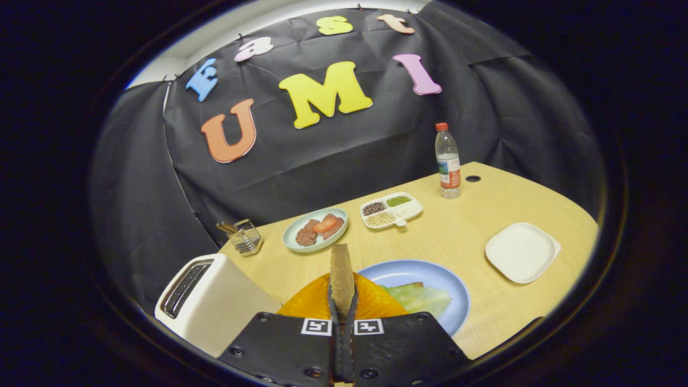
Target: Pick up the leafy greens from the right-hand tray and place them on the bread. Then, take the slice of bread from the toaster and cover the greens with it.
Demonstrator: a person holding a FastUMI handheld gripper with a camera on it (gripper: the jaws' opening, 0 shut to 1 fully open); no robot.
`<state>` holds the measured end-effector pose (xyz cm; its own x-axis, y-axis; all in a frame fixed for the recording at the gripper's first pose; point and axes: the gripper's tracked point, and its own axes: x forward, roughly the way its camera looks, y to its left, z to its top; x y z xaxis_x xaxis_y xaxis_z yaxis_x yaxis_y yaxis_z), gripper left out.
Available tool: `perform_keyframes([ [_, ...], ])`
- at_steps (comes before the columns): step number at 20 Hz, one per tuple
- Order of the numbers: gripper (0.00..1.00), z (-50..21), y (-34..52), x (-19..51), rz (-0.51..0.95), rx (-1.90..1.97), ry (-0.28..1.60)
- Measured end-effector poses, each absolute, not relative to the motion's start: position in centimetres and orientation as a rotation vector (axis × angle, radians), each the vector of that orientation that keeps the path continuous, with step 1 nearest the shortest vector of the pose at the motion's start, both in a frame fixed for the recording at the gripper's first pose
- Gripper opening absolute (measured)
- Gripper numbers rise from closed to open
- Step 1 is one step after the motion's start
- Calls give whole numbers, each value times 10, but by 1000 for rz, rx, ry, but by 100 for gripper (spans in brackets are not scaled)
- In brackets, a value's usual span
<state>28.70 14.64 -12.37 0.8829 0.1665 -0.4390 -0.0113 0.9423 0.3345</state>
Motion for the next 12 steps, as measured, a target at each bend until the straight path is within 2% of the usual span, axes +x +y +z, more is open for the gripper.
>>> perform_keyframes([
  [8,1,-147,129,287,71,378,530],
  [10,5,-155,119,288,62,355,552],
  [11,11,-156,114,288,59,345,559],
  [12,11,-160,108,291,45,332,565],
])
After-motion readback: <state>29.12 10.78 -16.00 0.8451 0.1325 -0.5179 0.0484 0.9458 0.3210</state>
